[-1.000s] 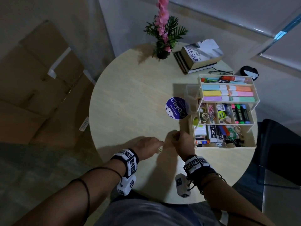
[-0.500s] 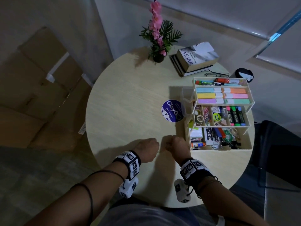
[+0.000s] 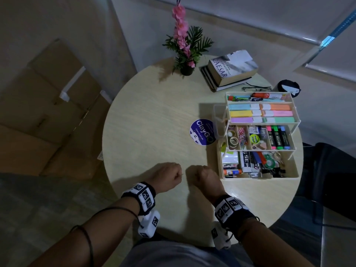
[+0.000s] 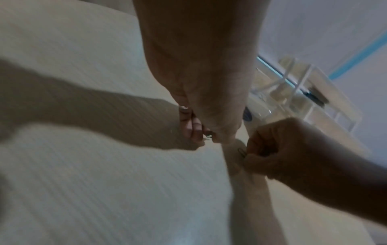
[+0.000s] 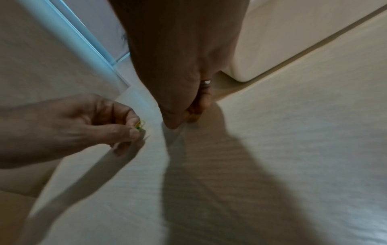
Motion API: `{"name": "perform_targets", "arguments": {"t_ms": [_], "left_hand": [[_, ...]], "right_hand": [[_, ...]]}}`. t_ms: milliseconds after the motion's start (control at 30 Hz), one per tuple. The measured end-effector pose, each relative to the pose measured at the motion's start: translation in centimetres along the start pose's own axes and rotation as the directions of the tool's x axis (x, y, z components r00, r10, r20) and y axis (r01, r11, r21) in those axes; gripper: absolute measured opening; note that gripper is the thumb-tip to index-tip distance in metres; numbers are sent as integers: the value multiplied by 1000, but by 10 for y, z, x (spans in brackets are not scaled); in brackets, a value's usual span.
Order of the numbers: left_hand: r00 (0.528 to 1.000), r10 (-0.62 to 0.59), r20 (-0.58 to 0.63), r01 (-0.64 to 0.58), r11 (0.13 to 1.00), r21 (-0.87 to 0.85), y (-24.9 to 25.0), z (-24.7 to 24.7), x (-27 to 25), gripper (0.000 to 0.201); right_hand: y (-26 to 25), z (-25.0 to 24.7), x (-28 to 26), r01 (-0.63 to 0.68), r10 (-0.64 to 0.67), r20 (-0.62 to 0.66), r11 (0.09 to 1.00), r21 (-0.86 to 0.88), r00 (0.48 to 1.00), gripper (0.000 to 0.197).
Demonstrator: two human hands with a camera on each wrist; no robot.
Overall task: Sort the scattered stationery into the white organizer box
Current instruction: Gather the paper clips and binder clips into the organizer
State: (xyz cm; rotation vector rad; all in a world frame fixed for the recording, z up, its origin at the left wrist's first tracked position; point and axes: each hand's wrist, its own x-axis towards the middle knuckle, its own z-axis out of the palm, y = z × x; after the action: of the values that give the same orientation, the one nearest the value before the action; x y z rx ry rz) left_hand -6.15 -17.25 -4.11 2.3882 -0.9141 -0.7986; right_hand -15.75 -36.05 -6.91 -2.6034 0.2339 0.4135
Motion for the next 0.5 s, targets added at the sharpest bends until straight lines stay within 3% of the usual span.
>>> {"name": "perform_targets", "arguments": {"t_ms": [133,233,333,400,500], "left_hand": [[994,-88,-71,63,952,-300,18,-8,14,12],[987,-94,-131,31,908,-417,50,-12,36,16],[976,-63,-210,-36,899,-437,101,-17,62,16],[971,-13,-237,-93,897,-433,136,-18,78,12],[959,22,-282,-140,903,-406,176,-12,103,10]], "right_hand": [[-10,-40,-29,90,-62,-125,968,234,990,19],[13,-88,-43,33,81,-315,940,339,946,15],[55,-134,-40,-81,281,-453,907,413,846,11],[82,-151,-33,-162,367,-460,891,425,808,11],[107,-156,-23,-183,374,-410,882,434,832,7]]}}
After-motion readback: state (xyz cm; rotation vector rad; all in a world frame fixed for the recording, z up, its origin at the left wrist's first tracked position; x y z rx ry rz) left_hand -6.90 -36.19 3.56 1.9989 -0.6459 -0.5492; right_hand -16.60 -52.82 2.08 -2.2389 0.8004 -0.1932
